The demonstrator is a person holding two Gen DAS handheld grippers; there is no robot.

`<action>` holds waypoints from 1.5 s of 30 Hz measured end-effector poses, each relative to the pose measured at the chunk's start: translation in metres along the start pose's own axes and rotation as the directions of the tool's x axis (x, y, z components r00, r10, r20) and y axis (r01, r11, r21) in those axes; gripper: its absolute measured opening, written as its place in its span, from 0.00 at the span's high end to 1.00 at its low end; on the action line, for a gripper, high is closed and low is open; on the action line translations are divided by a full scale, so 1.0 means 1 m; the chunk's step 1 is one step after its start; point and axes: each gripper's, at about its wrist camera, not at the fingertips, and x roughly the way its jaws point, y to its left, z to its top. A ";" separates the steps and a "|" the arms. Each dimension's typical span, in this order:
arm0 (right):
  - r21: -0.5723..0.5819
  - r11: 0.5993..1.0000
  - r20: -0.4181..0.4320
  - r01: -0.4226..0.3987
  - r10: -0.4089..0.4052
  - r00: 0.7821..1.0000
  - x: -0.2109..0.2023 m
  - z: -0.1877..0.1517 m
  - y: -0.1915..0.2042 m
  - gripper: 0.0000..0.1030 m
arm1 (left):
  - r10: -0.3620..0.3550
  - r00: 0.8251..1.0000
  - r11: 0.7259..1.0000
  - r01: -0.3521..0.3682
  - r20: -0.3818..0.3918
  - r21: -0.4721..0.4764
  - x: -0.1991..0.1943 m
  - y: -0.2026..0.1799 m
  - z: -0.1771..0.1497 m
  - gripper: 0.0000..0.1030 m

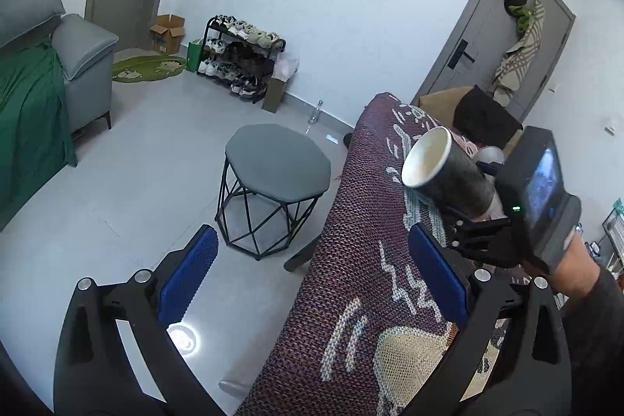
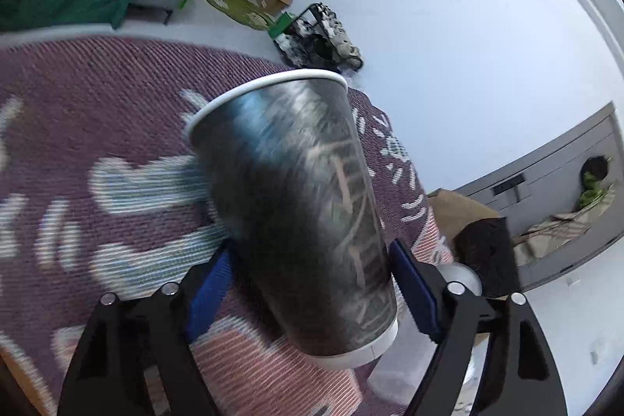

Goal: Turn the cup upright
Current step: 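Close the right gripper around the dark paper cup's body, then lift the dark cup with the right gripper and carry it toward the left gripper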

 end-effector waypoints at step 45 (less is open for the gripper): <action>0.966 0.253 0.037 -0.043 0.027 0.999 -0.256 -0.271 -0.003 0.29 | -0.286 0.954 0.910 0.300 -0.091 0.288 -0.098 -0.165 -0.071 0.06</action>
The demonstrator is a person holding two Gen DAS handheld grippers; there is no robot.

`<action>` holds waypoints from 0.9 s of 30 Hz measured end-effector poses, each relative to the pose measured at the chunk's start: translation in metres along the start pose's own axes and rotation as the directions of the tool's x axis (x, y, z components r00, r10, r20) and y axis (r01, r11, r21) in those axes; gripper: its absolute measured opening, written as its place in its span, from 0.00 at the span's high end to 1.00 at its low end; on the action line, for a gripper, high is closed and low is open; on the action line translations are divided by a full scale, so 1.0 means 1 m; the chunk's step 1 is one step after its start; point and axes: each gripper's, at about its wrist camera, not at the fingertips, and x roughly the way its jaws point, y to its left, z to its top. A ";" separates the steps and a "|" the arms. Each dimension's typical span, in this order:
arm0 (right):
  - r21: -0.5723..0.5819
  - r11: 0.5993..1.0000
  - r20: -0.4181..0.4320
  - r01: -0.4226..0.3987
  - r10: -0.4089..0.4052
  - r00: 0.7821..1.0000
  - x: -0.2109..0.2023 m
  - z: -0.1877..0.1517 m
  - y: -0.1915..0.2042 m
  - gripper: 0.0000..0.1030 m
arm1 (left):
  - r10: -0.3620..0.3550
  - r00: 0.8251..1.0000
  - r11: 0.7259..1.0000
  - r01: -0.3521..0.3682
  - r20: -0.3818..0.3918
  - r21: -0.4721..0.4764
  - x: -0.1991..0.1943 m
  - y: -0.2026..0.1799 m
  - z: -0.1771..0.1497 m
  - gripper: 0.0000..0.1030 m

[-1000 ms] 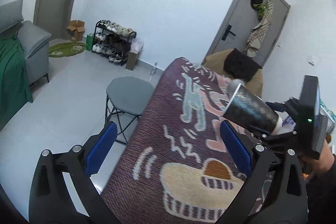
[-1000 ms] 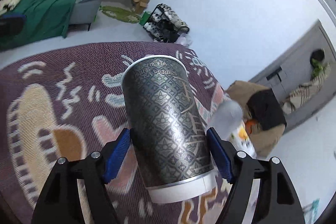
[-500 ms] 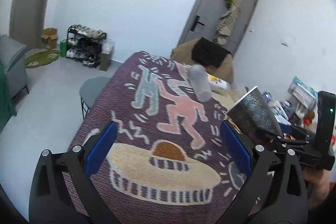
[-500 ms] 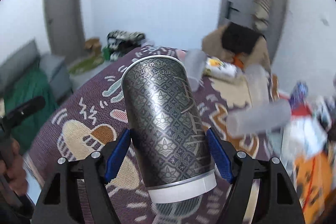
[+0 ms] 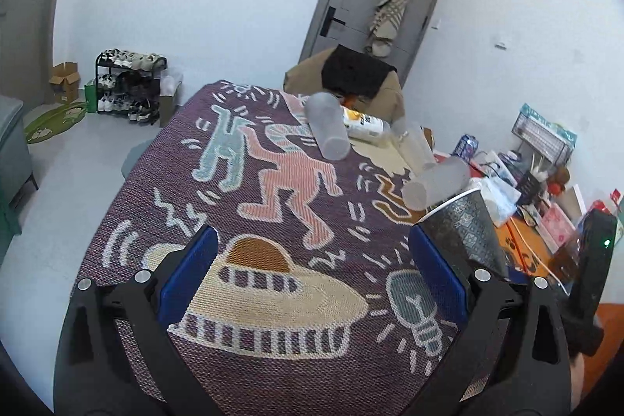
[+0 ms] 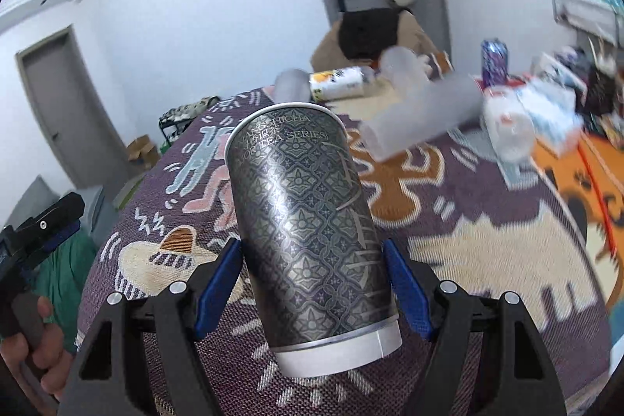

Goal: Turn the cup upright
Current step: 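Lift the dark cup with the right gripper and carry it toward the left gripper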

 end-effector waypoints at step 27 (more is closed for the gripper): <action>0.099 0.987 0.045 -0.128 0.124 0.991 -0.031 -0.019 -0.051 0.11 | -0.148 0.965 0.989 0.148 -0.217 -0.014 0.057 -0.049 -0.004 0.06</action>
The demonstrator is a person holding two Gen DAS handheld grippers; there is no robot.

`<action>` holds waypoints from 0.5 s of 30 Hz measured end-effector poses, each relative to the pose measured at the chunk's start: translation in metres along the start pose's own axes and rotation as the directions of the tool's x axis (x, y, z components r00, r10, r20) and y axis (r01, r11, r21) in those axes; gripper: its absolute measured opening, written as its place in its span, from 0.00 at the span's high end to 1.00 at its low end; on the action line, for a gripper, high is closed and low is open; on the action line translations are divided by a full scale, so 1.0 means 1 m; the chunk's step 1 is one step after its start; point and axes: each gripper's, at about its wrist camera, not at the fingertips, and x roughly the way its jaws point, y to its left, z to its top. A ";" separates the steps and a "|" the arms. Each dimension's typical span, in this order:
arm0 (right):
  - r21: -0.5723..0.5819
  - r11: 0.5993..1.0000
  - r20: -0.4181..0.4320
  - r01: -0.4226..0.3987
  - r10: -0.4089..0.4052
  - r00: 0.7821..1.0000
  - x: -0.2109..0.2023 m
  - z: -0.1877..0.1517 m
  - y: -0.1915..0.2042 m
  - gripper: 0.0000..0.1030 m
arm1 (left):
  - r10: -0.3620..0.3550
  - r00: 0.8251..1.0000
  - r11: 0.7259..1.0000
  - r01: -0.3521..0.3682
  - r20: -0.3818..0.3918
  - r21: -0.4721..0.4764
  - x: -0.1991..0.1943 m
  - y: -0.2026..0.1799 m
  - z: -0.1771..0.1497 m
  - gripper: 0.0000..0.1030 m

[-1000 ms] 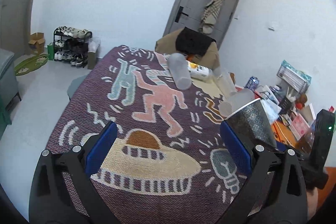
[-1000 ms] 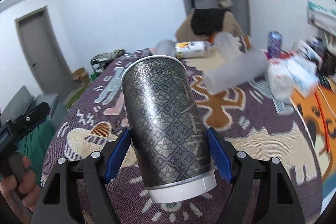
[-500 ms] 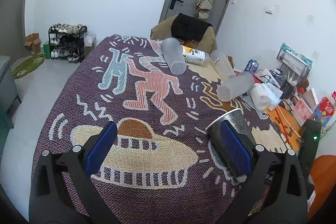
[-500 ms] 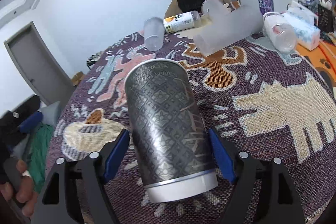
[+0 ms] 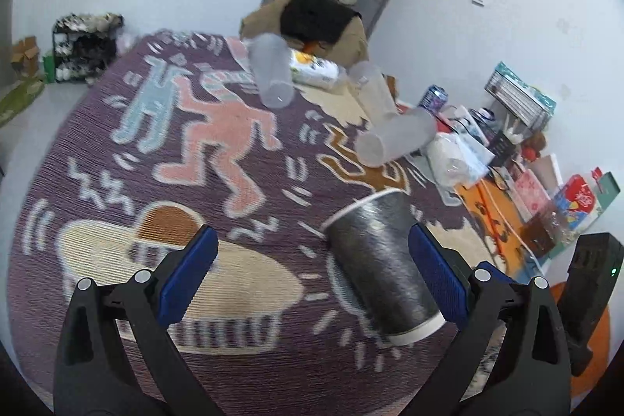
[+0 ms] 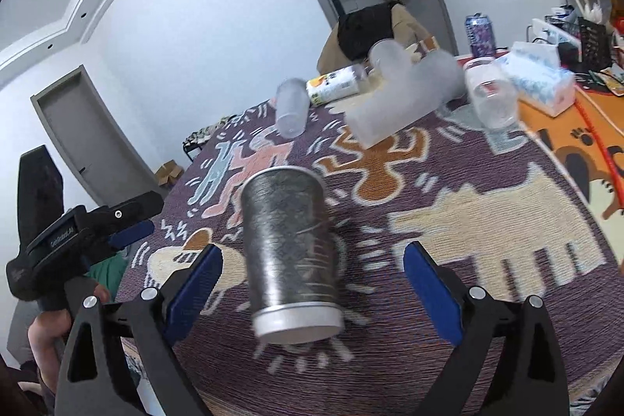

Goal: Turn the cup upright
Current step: 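Lift the dark cup with the right gripper and carry it toward the left gripper, then grasp the dark cup with the left gripper while the right gripper releases it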

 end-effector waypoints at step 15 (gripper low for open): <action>0.025 0.998 0.030 0.054 -0.054 0.998 -0.021 -0.007 -0.060 0.10 | -0.199 0.955 0.966 0.153 -0.218 -0.209 0.086 -0.019 0.005 0.06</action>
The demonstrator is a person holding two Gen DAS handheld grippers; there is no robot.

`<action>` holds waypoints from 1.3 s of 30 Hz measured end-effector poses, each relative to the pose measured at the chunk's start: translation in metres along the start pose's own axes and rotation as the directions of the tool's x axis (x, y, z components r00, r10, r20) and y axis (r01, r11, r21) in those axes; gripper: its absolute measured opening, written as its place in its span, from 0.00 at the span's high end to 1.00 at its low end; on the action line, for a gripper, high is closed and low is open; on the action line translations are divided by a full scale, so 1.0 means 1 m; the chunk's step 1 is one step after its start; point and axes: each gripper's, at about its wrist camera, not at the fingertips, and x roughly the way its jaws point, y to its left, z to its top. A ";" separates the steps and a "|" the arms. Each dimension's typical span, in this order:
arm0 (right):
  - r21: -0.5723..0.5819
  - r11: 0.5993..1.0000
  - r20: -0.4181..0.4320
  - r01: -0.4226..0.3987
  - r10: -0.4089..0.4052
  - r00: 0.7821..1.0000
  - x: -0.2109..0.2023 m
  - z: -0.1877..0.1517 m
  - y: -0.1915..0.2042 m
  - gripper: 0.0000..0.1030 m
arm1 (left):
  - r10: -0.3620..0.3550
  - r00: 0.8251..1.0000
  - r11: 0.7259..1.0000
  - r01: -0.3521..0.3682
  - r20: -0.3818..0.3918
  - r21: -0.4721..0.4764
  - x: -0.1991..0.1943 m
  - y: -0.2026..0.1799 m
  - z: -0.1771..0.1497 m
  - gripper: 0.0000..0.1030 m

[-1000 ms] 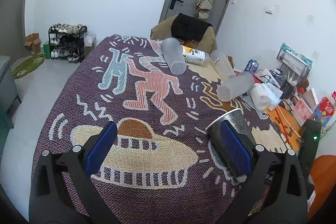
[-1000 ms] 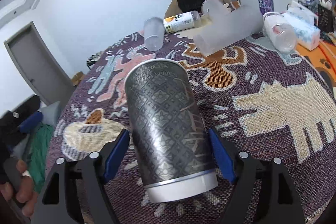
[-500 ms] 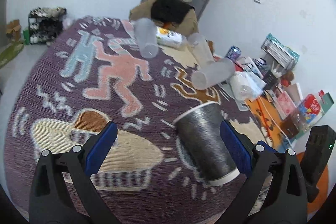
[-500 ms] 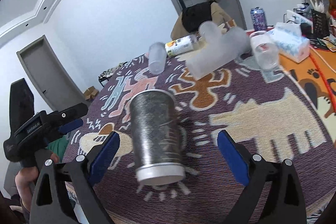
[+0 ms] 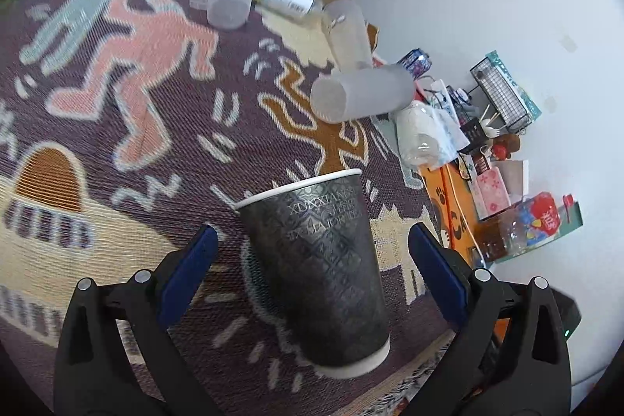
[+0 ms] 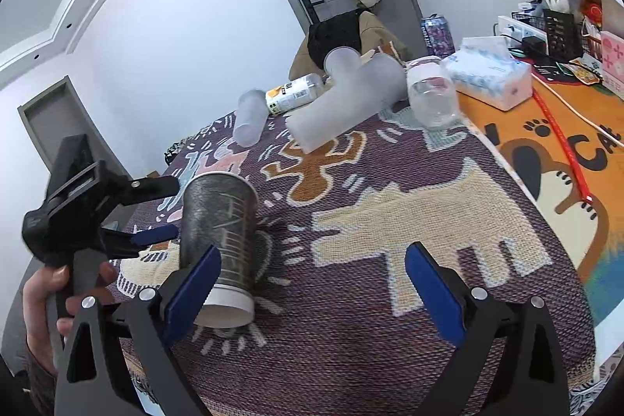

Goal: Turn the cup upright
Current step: 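Grasp the dark cup with the left gripper while the right gripper releases it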

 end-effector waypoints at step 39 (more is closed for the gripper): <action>-0.037 0.998 0.047 0.059 -0.057 0.997 -0.027 -0.010 -0.002 0.07 | 0.080 0.990 0.974 -0.102 0.113 0.202 -0.023 -0.044 0.002 0.21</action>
